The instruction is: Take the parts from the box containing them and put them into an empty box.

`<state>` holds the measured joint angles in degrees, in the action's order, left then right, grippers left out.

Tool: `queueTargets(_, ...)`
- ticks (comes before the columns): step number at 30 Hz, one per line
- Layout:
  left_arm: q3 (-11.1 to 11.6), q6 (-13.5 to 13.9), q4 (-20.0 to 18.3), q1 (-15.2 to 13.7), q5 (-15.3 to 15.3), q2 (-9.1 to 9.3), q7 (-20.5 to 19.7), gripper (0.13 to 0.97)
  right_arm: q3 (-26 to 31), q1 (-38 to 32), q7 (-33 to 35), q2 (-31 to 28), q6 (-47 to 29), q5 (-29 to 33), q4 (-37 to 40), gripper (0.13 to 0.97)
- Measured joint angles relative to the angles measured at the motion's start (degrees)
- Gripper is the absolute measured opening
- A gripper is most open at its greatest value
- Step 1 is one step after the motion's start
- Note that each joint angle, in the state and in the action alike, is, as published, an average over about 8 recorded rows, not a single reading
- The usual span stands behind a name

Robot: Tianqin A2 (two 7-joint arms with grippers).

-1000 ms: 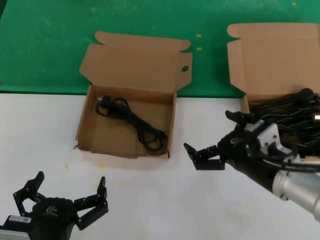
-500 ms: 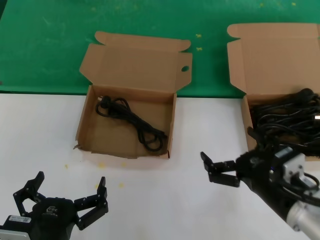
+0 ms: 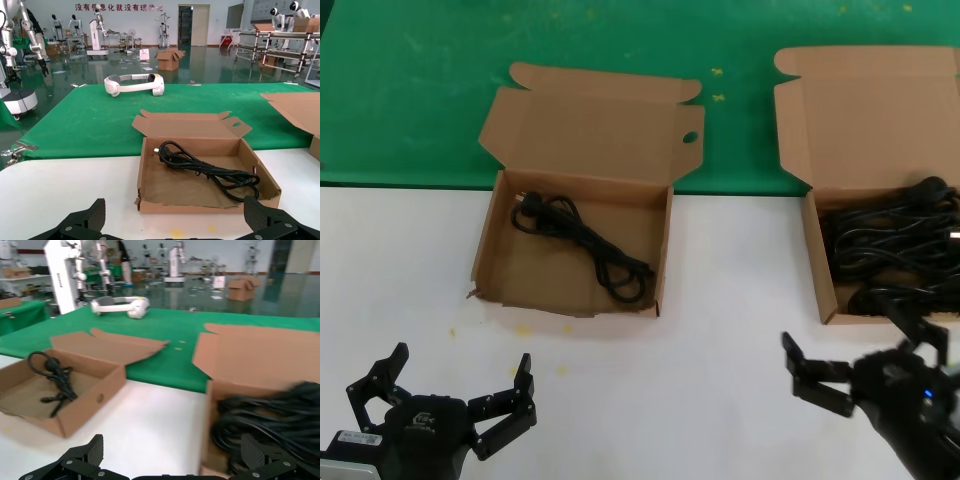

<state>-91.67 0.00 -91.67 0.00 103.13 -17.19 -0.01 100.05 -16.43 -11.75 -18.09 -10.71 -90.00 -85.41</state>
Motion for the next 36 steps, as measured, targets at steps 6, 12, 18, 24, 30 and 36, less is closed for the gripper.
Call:
queueTargets(6, 0.00, 0.00, 0.00, 0.00, 0.00, 0.00, 0.00, 0.966, -2.57, 5.02, 3.60, 0.28, 3.29, -4.03, -1.92, 0.966)
queueTargets(12, 0.00, 0.00, 0.00, 0.00, 0.00, 0.00, 0.00, 0.966, -5.13, 10.04, 7.18, 0.55, 6.55, -8.04, -3.83, 0.966)
queueTargets(18, 0.00, 0.00, 0.00, 0.00, 0.00, 0.00, 0.00, 0.966, -7.00, 13.71, 9.81, 0.75, 8.93, -10.95, -5.23, 0.966)
queueTargets(24, 0.00, 0.00, 0.00, 0.00, 0.00, 0.00, 0.00, 0.966, -7.30, 14.30, 10.24, 0.79, 9.33, -11.44, -5.45, 0.966)
queueTargets(30, 0.00, 0.00, 0.00, 0.00, 0.00, 0.00, 0.00, 0.966, -7.31, 14.32, 10.25, 0.79, 9.34, -11.45, -5.46, 0.966)
queueTargets(36, 0.00, 0.00, 0.00, 0.00, 0.00, 0.00, 0.00, 0.966, -7.31, 14.32, 10.25, 0.79, 9.34, -11.45, -5.46, 0.966)
